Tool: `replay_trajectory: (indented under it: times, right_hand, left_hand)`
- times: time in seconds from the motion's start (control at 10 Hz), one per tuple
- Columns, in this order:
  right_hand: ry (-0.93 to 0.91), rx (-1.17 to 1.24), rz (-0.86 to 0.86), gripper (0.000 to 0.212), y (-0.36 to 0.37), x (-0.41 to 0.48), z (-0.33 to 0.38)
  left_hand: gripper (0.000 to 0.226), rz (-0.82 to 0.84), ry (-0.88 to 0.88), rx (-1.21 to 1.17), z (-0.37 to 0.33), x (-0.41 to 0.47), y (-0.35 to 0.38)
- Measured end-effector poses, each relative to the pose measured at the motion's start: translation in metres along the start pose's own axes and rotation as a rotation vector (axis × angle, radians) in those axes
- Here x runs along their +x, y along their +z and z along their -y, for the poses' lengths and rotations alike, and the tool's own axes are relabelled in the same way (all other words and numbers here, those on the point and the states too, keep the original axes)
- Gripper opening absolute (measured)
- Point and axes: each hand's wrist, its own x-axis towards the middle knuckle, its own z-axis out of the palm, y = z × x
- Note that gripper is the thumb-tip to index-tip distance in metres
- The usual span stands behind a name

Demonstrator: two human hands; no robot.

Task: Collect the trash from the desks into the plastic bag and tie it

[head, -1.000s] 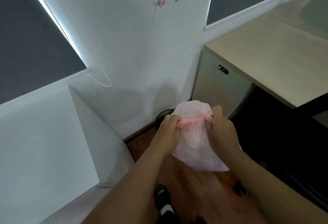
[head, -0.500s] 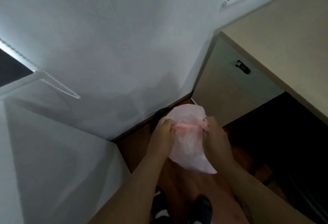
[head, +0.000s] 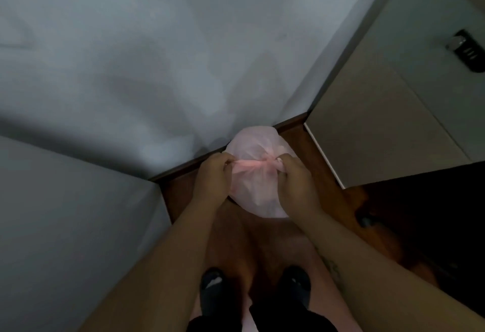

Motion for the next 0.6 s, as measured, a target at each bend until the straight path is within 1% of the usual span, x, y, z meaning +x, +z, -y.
replay_trajectory:
  times: [0.1, 0.2, 0.3, 0.4, 0.5, 0.6]
  right_hand:
    - [-0.003, -0.017, 0.055, 0.022, 0.020, 0.019, -0.016]
    - [-0.033, -0.021, 0.066, 0.022, 0.031, 0.030, -0.026]
    - [-0.025, -0.085, 0.149, 0.030, 0.038, 0.039, -0.033]
    - [-0.068, -0.106, 0.245, 0.050, 0.035, 0.041, -0.032]
    - [-0.047, -0.209, 0.311, 0.057, 0.016, 0.032, -0.017]
    - [-0.062, -0.348, 0.267, 0.060, -0.015, 0.031, 0.005]
  left_hand:
    - [0.020, 0.007, -0.051, -0.013, 0.021, 0.009, 0.019]
    - [0.021, 0.034, -0.103, -0.012, 0.035, 0.013, 0.033]
    - [0.031, 0.108, -0.128, -0.004, 0.037, 0.017, 0.037]
    - [0.037, 0.180, -0.036, 0.075, 0.034, 0.019, 0.036]
    - [0.042, 0.218, -0.009, 0.144, 0.018, 0.014, 0.019]
    - [0.034, 0.155, 0.059, 0.202, -0.012, 0.014, -0.009]
